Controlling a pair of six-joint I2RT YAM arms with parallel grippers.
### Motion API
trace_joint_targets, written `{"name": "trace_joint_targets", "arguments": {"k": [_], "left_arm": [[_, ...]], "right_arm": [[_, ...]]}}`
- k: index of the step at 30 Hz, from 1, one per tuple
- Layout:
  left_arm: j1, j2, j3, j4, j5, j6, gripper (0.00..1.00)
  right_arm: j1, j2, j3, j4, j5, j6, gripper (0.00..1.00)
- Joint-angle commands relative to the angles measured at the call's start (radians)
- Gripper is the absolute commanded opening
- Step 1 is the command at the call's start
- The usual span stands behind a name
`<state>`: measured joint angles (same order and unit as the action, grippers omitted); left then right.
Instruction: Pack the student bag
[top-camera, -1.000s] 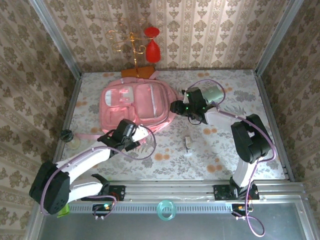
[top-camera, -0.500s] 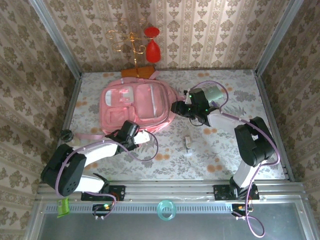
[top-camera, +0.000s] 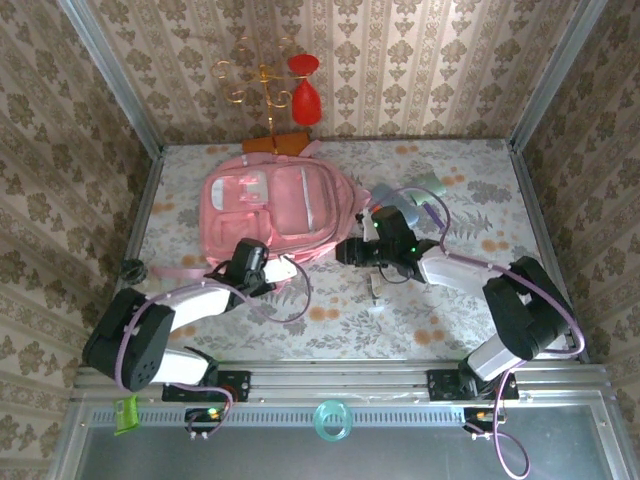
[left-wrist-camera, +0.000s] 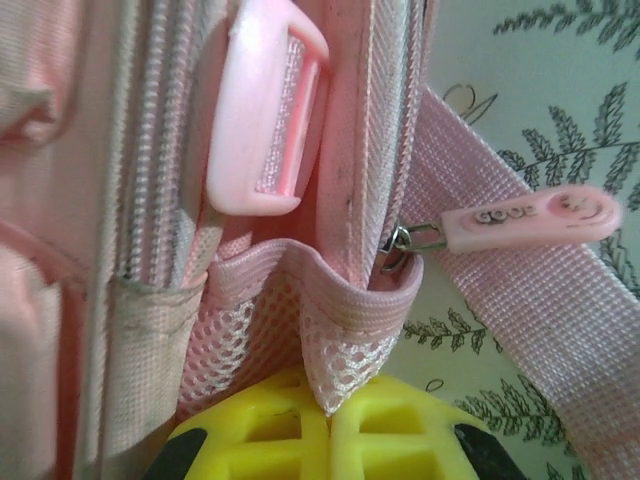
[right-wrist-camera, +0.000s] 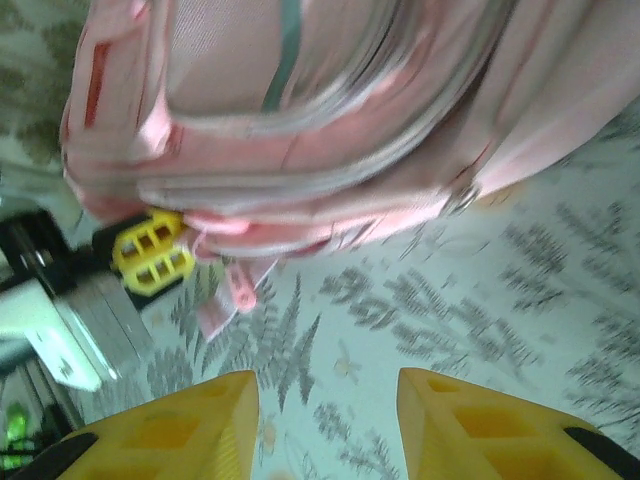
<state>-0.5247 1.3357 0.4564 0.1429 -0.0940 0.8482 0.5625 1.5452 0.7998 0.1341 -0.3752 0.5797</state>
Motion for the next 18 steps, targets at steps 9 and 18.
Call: {"name": "trace_joint_targets", "arguments": {"k": [9, 18], "left_arm": [[0.003, -0.264, -0.022, 0.045, 0.223, -0.178, 0.0], [0.021, -0.27, 0.005, 0.028, 0.249, -0.234, 0.0]], "right_arm": [[0.271, 0.087, -0.131, 0.516, 0.271, -0.261, 0.49], [0.423, 0.366, -0.068, 0.924, 0.499, -0.418, 0.48]]}}
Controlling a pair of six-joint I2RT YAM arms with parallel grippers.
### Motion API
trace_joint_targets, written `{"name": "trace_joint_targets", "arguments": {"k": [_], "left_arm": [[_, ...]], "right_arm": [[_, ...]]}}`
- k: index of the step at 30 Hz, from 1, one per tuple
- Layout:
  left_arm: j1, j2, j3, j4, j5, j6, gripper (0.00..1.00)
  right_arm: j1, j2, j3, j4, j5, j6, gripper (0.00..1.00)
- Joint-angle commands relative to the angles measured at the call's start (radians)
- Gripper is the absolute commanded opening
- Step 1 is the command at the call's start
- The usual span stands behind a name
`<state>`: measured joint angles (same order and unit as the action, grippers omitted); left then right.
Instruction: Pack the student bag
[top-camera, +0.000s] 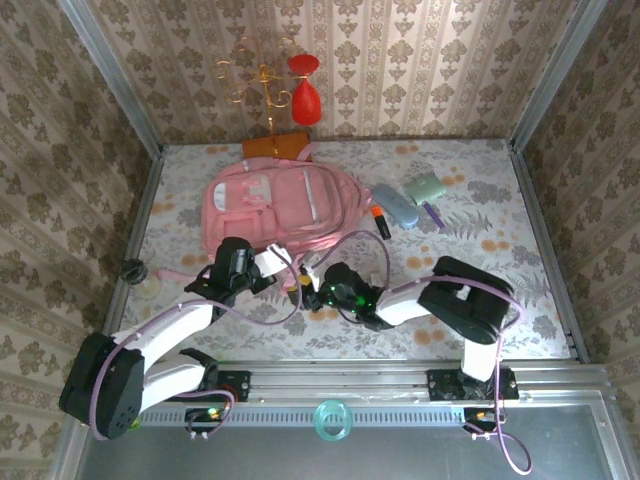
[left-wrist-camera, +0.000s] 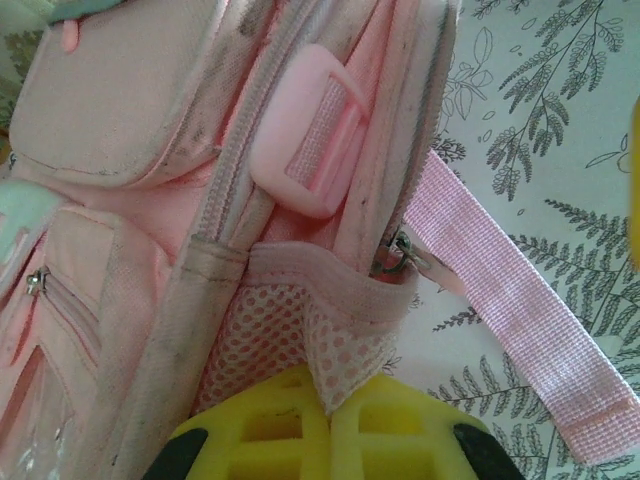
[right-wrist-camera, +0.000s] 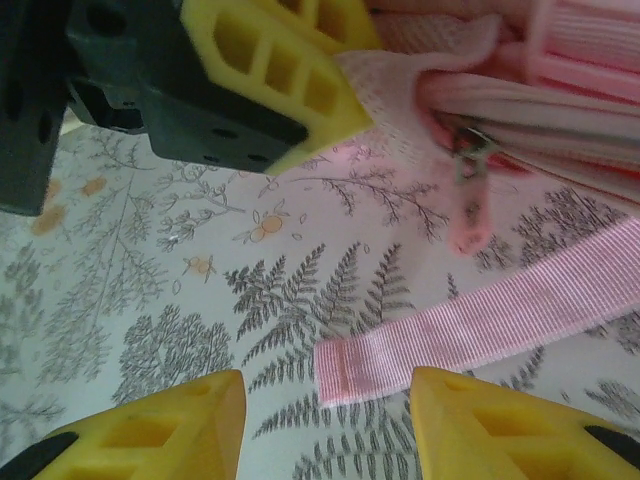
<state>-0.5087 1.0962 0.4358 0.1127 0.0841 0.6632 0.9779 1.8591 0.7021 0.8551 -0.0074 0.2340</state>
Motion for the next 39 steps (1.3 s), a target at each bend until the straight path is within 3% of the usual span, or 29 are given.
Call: {"name": "trace_joint_targets", "arguments": {"k": [1, 12, 23, 29, 39], "left_arm": [[0.007, -0.03, 0.027, 0.057, 0.072, -0.05, 0.0], [0.009, -0.047, 0.027, 0.059, 0.078, -0.06, 0.0], [0.01, -0.055, 0.03, 0.057, 0.071, -0.071, 0.0], [0.013, -0.053, 0.03, 0.056, 0.065, -0.074, 0.0], [0.013, -0.046, 0.032, 0.049, 0.045, -0.072, 0.0]], "right_arm": [[0.012, 0.076, 0.039, 0.224, 0.162, -0.083, 0.47], [0.016, 0.243, 0.156, 0.325, 0.317, -0.127, 0.39], [0.017, 0.339, 0.185, 0.441, 0.372, -0.122, 0.26], [0.031, 0.348, 0.195, 0.452, 0.369, -0.113, 0.32], [0.038, 0.307, 0.157, 0.452, 0.412, -0.125, 0.14]]}}
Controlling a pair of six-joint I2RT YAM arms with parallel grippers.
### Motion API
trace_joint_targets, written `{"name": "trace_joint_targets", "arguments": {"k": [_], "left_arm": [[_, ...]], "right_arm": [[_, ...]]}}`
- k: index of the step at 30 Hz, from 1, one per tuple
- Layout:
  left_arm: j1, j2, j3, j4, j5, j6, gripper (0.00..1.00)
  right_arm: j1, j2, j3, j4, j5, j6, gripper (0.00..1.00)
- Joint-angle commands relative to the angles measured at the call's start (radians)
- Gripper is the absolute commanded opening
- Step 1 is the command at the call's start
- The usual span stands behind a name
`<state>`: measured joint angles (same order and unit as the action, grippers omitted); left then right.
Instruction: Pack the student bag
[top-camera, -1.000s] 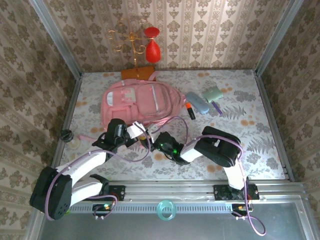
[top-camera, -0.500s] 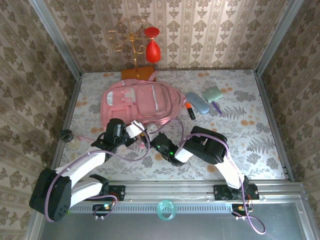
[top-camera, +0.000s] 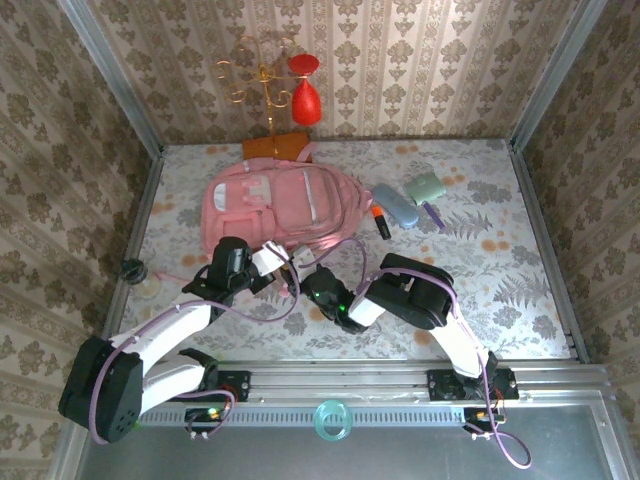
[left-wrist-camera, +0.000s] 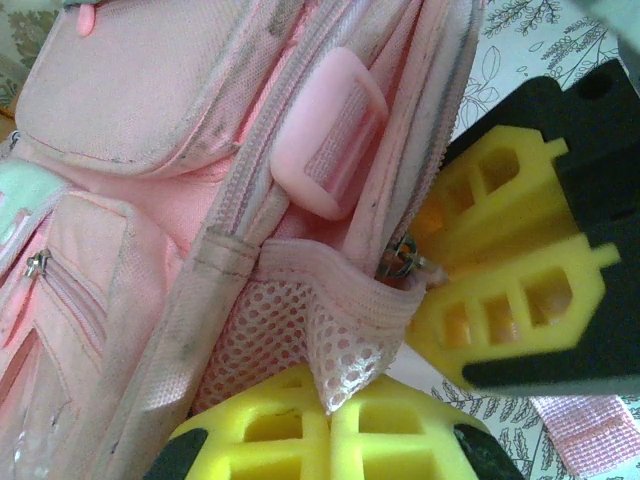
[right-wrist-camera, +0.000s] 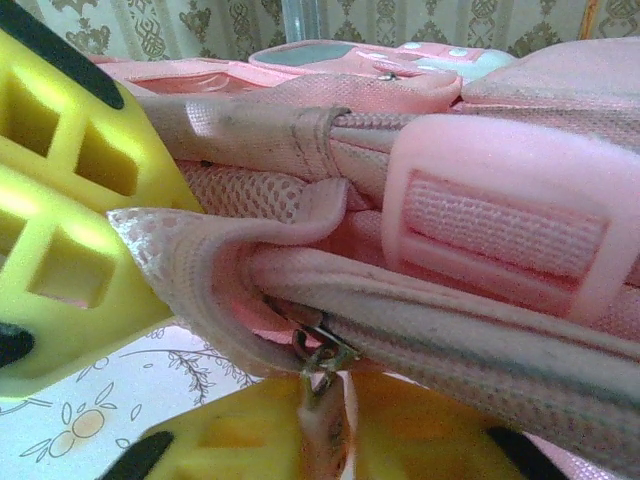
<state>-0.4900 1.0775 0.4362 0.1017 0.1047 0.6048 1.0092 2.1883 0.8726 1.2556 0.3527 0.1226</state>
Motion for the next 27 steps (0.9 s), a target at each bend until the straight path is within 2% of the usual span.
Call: {"name": "trace_joint_targets", "arguments": {"k": [1, 4, 10, 15, 20, 23, 27], "left_arm": [[-0.005, -0.028, 0.031, 0.059, 0.02, -0.014, 0.0], [-0.005, -0.028, 0.029, 0.057, 0.007, -0.006, 0.0], [-0.003, -0.027, 0.02, 0.055, -0.029, 0.016, 0.0], [0.003, -0.037, 0.012, 0.065, -0.047, 0.029, 0.0], [0.009, -0.034, 0.001, 0.066, -0.07, 0.05, 0.0], [0.014, -0.027, -0.004, 0.063, -0.103, 0.061, 0.0], [0.027, -0.012, -0.004, 0.064, -0.148, 0.069, 0.0]], "right_arm": [[0.008, -0.025, -0.018, 0.053, 0.058, -0.01, 0.1], [0.01, -0.04, -0.044, 0.052, 0.087, 0.008, 0.0], [0.009, -0.116, -0.14, 0.044, 0.1, 0.052, 0.0], [-0.009, -0.212, -0.235, -0.039, 0.106, 0.179, 0.0], [-0.07, -0.375, -0.327, -0.238, 0.094, 0.333, 0.0], [-0.137, -0.496, -0.356, -0.418, 0.058, 0.396, 0.0], [-0.25, -0.62, -0.35, -0.665, -0.089, 0.405, 0.0]]}}
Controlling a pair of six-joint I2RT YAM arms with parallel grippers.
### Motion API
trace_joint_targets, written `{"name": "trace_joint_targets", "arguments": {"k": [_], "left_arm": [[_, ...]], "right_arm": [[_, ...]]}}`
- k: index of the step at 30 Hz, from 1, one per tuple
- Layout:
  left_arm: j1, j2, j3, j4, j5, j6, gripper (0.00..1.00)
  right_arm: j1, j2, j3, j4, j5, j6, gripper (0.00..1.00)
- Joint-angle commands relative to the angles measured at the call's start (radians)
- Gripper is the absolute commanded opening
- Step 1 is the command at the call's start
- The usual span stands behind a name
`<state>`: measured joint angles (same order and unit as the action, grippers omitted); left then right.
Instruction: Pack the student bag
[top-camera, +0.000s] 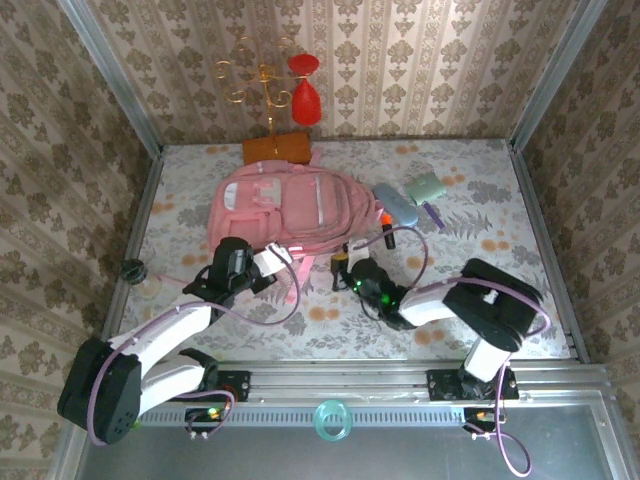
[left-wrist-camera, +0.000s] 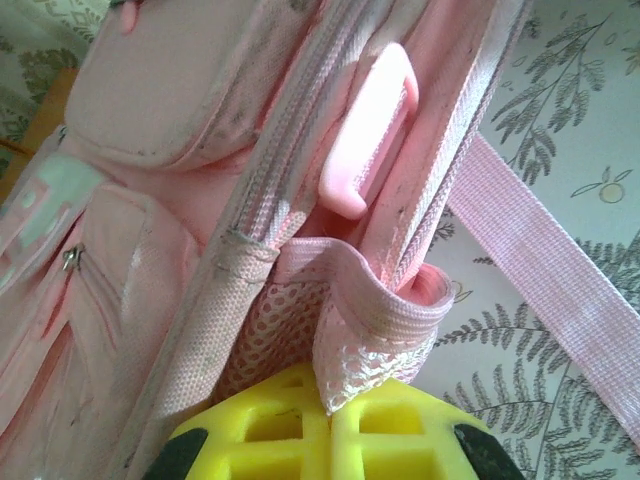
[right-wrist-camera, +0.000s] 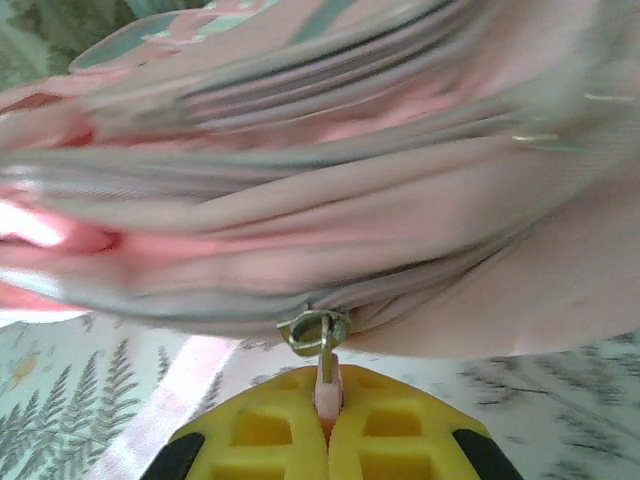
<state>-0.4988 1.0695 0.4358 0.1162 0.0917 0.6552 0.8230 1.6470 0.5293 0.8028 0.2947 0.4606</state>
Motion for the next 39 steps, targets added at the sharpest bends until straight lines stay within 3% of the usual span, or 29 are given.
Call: {"name": "trace_joint_targets", "arguments": {"k": [1, 7, 10, 12, 14, 15, 17, 22, 27, 32, 39], "left_arm": [[0.036, 0.0, -0.005, 0.052, -0.156, 0.02, 0.0], [0.09, 0.015, -0.002, 0.062, -0.253, 0.011, 0.0], [0.094, 0.021, 0.002, 0.064, -0.215, -0.012, 0.0], [0.092, 0.015, 0.007, 0.057, -0.128, -0.033, 0.31], [0.084, -0.002, 0.01, 0.044, -0.04, -0.037, 0.53], [0.074, -0.015, 0.008, 0.046, -0.01, -0.039, 0.6], [0.054, -0.048, -0.001, 0.055, 0.054, -0.033, 0.66], [-0.075, -0.134, -0.021, 0.069, 0.21, 0.042, 0.65], [-0.172, -0.141, -0.002, 0.029, 0.19, 0.131, 0.56], [-0.223, -0.127, 0.001, 0.061, 0.231, 0.16, 0.55], [-0.267, 0.048, 0.057, 0.144, 0.041, 0.212, 0.5]], "right_arm": [[-0.081, -0.106, -0.001, -0.268, -0.06, 0.051, 0.0], [-0.145, -0.21, 0.028, -0.465, -0.231, -0.046, 0.0], [-0.145, -0.228, 0.042, -0.445, -0.365, -0.099, 0.0], [-0.141, -0.229, 0.048, -0.395, -0.453, -0.104, 0.0], [-0.127, -0.222, 0.066, -0.369, -0.522, -0.109, 0.0], [-0.118, -0.22, 0.079, -0.366, -0.542, -0.112, 0.0], [-0.1, -0.218, 0.098, -0.361, -0.572, -0.123, 0.0], [-0.089, -0.222, 0.129, -0.355, -0.625, -0.115, 0.0], [-0.088, -0.222, 0.156, -0.375, -0.651, -0.114, 0.0], [-0.088, -0.217, 0.162, -0.383, -0.664, -0.106, 0.0], [-0.088, -0.224, 0.156, -0.384, -0.689, -0.111, 0.0]]}}
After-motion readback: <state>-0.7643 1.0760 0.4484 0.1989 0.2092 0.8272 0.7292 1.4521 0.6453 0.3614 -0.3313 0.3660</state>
